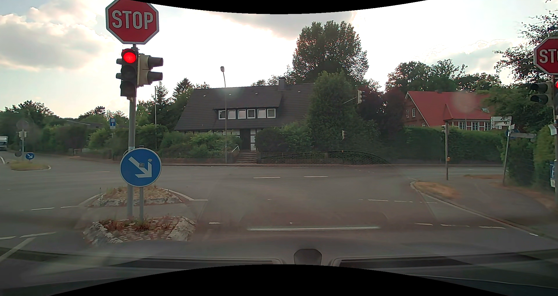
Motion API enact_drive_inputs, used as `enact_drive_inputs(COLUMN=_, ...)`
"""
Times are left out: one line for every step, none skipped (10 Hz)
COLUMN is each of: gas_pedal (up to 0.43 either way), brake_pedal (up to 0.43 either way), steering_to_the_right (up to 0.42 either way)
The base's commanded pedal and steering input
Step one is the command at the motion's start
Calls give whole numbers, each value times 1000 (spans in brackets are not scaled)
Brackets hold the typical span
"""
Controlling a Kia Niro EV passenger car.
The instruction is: Follow the waypoints while adhering to traffic rules and regulations
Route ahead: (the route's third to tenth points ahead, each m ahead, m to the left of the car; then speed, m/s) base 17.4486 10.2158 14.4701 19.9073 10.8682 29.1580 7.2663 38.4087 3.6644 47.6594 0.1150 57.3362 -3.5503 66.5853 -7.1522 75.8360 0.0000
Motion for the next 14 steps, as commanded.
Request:
enact_drive_inputs(gas_pedal=0, brake_pedal=250, steering_to_the_right=-5)
enact_drive_inputs(gas_pedal=0, brake_pedal=250, steering_to_the_right=-5)
enact_drive_inputs(gas_pedal=0, brake_pedal=250, steering_to_the_right=-5)
enact_drive_inputs(gas_pedal=0, brake_pedal=250, steering_to_the_right=-5)
enact_drive_inputs(gas_pedal=0, brake_pedal=250, steering_to_the_right=-5)
enact_drive_inputs(gas_pedal=0, brake_pedal=250, steering_to_the_right=-5)
enact_drive_inputs(gas_pedal=0, brake_pedal=250, steering_to_the_right=-5)
enact_drive_inputs(gas_pedal=0, brake_pedal=250, steering_to_the_right=-5)
enact_drive_inputs(gas_pedal=0, brake_pedal=250, steering_to_the_right=-6)
enact_drive_inputs(gas_pedal=0, brake_pedal=250, steering_to_the_right=-5)
enact_drive_inputs(gas_pedal=0, brake_pedal=250, steering_to_the_right=-6)
enact_drive_inputs(gas_pedal=0, brake_pedal=250, steering_to_the_right=-5)
enact_drive_inputs(gas_pedal=0, brake_pedal=250, steering_to_the_right=-5)
enact_drive_inputs(gas_pedal=0, brake_pedal=250, steering_to_the_right=-5)
